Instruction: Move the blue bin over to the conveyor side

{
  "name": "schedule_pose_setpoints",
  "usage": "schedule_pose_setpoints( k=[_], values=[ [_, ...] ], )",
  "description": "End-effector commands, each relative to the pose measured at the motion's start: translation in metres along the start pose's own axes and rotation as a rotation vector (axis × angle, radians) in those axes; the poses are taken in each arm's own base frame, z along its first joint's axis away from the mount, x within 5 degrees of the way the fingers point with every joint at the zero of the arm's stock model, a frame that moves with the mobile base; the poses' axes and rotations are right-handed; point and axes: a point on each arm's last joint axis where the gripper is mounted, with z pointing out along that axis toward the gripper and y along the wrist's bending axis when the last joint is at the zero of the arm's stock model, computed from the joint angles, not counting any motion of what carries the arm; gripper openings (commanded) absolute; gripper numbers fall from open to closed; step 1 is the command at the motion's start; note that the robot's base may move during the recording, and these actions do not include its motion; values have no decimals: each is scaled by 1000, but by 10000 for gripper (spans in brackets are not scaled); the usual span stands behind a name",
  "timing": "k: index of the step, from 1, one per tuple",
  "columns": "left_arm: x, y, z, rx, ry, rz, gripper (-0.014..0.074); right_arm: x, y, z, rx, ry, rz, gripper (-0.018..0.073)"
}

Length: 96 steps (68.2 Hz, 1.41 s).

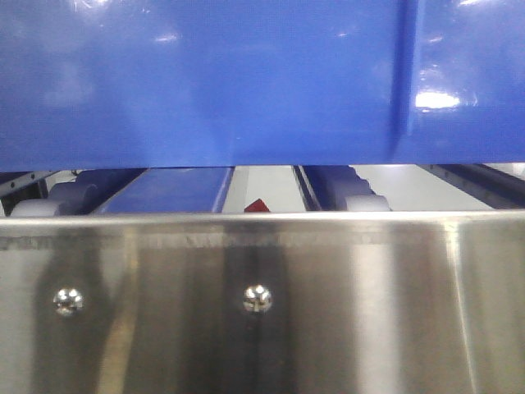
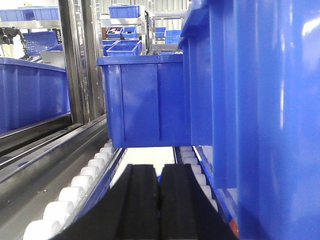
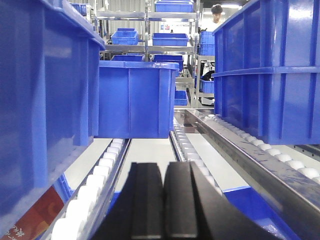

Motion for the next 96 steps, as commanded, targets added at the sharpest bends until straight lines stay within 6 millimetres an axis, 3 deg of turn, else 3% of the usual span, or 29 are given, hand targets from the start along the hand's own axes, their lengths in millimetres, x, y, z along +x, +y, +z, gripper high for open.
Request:
schedule_pose_setpoints(
  k=[1,59,71,79,84,91,96],
  values=[
    [1,0,0,5,12,-1,-20,-4,0,0,5,-32,-9,-79],
    [-4,0,0,4,-44,-1,-20,-9,-1,-1,10,-86,-9,-79],
    [-13,0,-1,0,-142,-45,-20,-17,-1,-1,11,-119,-7,-79],
    [-50,3,-6,-2,-157,-28,-2,-50,1,-6,-2,-134,-7,-75],
    [-78,4,-14,-5,-150,-19,50,-75,2,-13,-12,-147,-8,-21],
    [-116,7,-19,-6,-120,-19,176,-111,4,-21,-21,-165,-10,165],
    [-144,8,-21,8,-110,-22,263,-132,4,-21,-23,-181,-11,347]
  ],
)
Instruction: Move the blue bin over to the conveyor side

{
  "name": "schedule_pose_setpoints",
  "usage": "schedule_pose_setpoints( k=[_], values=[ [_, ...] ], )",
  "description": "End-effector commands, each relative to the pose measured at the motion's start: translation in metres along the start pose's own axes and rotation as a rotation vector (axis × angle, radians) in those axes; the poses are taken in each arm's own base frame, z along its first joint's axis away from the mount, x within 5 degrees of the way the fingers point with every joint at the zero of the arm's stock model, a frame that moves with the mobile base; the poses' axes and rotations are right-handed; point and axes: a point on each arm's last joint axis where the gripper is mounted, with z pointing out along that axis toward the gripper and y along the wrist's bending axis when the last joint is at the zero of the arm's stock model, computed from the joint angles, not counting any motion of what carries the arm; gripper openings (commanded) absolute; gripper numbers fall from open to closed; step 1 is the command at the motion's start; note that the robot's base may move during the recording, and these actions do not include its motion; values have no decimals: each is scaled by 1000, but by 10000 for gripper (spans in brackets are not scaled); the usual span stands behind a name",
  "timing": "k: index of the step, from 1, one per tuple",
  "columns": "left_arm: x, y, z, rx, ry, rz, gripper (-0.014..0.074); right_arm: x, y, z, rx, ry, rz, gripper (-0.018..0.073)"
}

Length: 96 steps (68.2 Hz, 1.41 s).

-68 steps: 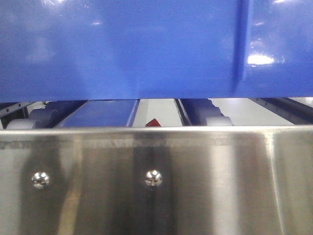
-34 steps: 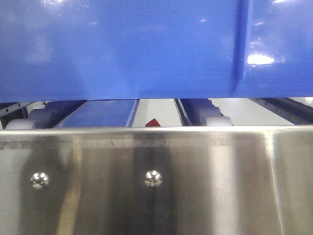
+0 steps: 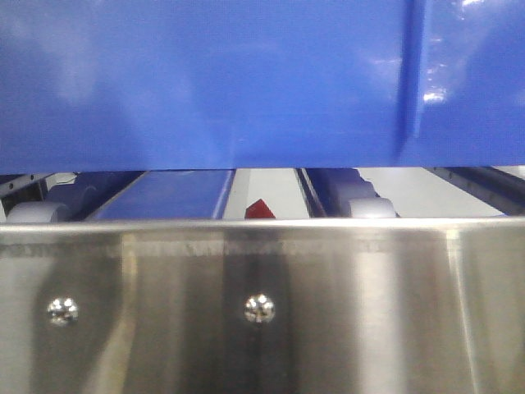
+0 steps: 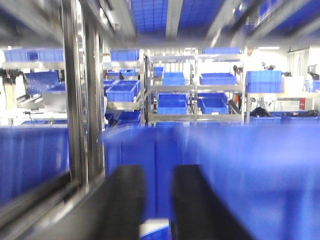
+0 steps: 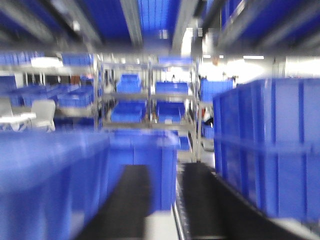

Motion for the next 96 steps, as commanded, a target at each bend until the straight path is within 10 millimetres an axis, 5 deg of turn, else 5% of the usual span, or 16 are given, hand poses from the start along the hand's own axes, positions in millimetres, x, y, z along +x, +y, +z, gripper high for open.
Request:
schedule_pose_setpoints(
  k=[1,9,21,45,76,96],
  values=[
    [-28,1,2,21,30,-2,279,-26,1,5,0,-9,-8,377],
    [-59,1,13,52,68,-8,391,-50,1,19,-1,-9,-8,575],
    [-82,-1,39,83,127,-36,489,-66,1,45,-3,55,-8,558],
    [-113,-12,100,176,477,-21,486,-97,20,116,-192,427,17,558],
    [-128,-26,199,149,864,-22,486,-103,48,222,-281,992,16,558],
    [-107,-34,250,136,929,-9,486,-88,57,262,-271,1032,62,558]
  ],
)
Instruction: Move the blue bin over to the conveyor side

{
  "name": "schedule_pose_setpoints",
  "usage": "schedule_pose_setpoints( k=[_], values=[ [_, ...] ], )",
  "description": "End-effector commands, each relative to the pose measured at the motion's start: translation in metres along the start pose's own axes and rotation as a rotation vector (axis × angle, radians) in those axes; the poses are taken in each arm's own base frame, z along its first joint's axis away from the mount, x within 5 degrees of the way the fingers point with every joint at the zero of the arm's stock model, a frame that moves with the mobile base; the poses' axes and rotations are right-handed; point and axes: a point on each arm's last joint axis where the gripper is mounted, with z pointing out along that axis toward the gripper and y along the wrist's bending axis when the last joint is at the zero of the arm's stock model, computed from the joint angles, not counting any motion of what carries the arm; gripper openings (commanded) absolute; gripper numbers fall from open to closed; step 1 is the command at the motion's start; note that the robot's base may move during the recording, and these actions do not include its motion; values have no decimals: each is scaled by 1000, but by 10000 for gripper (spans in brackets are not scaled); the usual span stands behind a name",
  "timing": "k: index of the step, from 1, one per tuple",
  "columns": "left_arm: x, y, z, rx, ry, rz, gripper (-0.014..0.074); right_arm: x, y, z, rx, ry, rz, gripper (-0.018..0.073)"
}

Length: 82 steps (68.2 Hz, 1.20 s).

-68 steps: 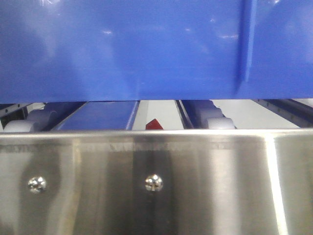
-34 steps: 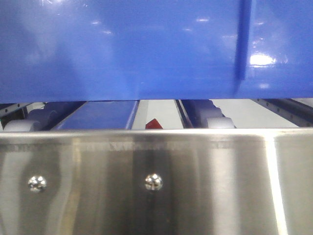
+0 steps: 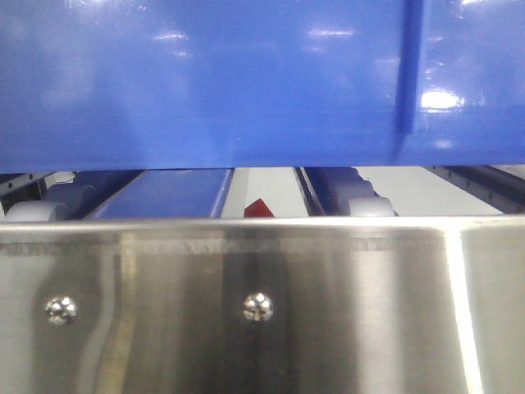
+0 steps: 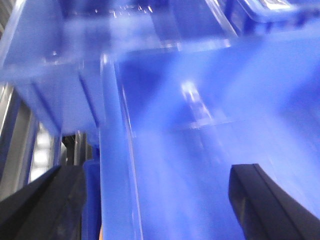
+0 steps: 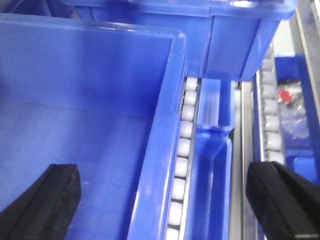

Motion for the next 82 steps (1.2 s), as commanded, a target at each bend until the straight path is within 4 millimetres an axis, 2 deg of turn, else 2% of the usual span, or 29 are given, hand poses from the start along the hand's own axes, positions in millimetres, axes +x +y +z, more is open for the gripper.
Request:
schedule_pose_setpoints(
  k=[1,12,21,46,69,82],
  values=[
    [-4,-1,13,-9,23,-5,486,-4,1,8,-15,9,12,558],
    [-5,0,34,-24,70,1,486,-3,6,28,-33,61,0,558],
    [-5,0,47,-29,100,3,486,5,4,48,-15,131,13,558],
    [-5,0,65,-32,141,6,486,11,-1,84,-3,229,23,558],
    [4,2,90,-52,216,14,486,12,-2,89,-2,240,25,558],
    [9,19,90,-91,233,-25,486,12,-2,89,-2,240,25,558]
  ],
)
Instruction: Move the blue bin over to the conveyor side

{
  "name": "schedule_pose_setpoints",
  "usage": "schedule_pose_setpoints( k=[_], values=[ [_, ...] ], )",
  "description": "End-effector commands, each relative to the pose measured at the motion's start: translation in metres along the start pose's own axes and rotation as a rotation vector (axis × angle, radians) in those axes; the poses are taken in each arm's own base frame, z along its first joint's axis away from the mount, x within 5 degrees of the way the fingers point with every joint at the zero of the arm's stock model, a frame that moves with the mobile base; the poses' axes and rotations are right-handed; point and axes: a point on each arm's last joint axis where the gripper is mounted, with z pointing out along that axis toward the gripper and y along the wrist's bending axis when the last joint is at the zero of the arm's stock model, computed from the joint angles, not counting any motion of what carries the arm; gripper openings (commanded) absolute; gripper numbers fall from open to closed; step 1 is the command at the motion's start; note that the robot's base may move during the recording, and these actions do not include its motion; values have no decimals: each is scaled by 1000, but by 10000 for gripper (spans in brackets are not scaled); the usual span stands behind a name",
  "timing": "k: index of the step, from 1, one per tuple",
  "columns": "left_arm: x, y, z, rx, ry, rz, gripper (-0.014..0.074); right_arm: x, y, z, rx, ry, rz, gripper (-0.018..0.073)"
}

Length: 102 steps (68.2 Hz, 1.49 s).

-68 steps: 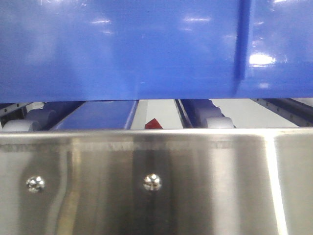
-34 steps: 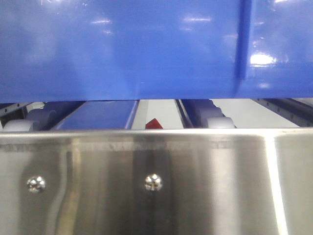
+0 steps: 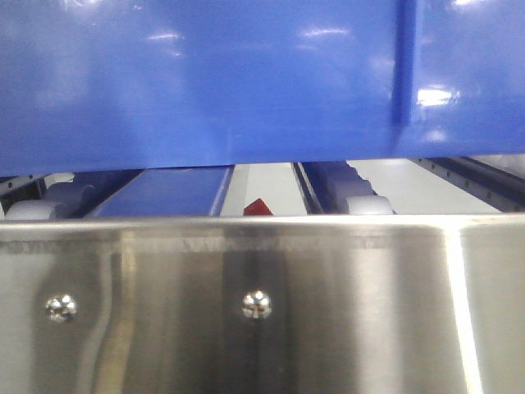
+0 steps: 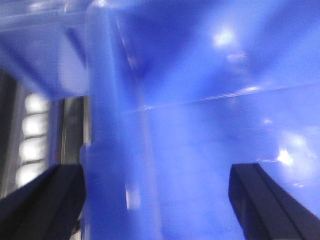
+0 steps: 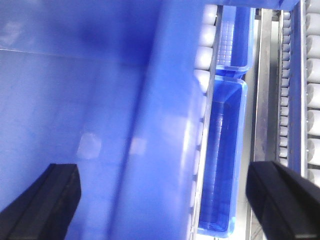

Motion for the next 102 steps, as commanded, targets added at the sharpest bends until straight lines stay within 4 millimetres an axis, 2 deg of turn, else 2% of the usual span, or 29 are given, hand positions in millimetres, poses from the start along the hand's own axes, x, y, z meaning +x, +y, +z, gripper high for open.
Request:
schedule_pose_setpoints(
  k=[1,12,21,45,74,79,84,89,92,94,95,98,102],
  values=[
    [2,8,-3,-14,-2,-28,486,0,-1,0,12,-11,-6,558],
    [4,17,-11,-48,-20,-41,486,0,-1,0,12,-11,-6,558],
    [4,14,-14,-19,-25,-41,486,0,-1,0,12,-11,-6,558],
    [19,12,8,-7,66,-33,486,0,-1,0,12,-11,-6,558],
    [19,12,9,-7,68,-33,481,0,-1,0,12,-11,-6,550],
    [19,12,9,-7,68,-33,437,0,-1,0,12,-11,-6,475],
    [19,12,9,-7,68,-33,321,0,-1,0,12,-11,-6,349],
    [19,12,9,-7,68,-33,141,0,-1,0,12,-11,-6,153],
    [19,12,9,-7,68,-33,-9,0,-1,0,12,-11,-6,-24],
    [19,12,9,-7,68,-33,-55,0,-1,0,12,-11,-6,-88],
    [19,12,9,-7,68,-33,-37,0,-1,0,12,-11,-6,-117],
    [19,12,9,-7,68,-33,8,0,-1,0,14,-11,-6,-88],
    [19,12,9,-10,68,-32,5,0,-2,0,18,-11,-8,-63]
  ],
)
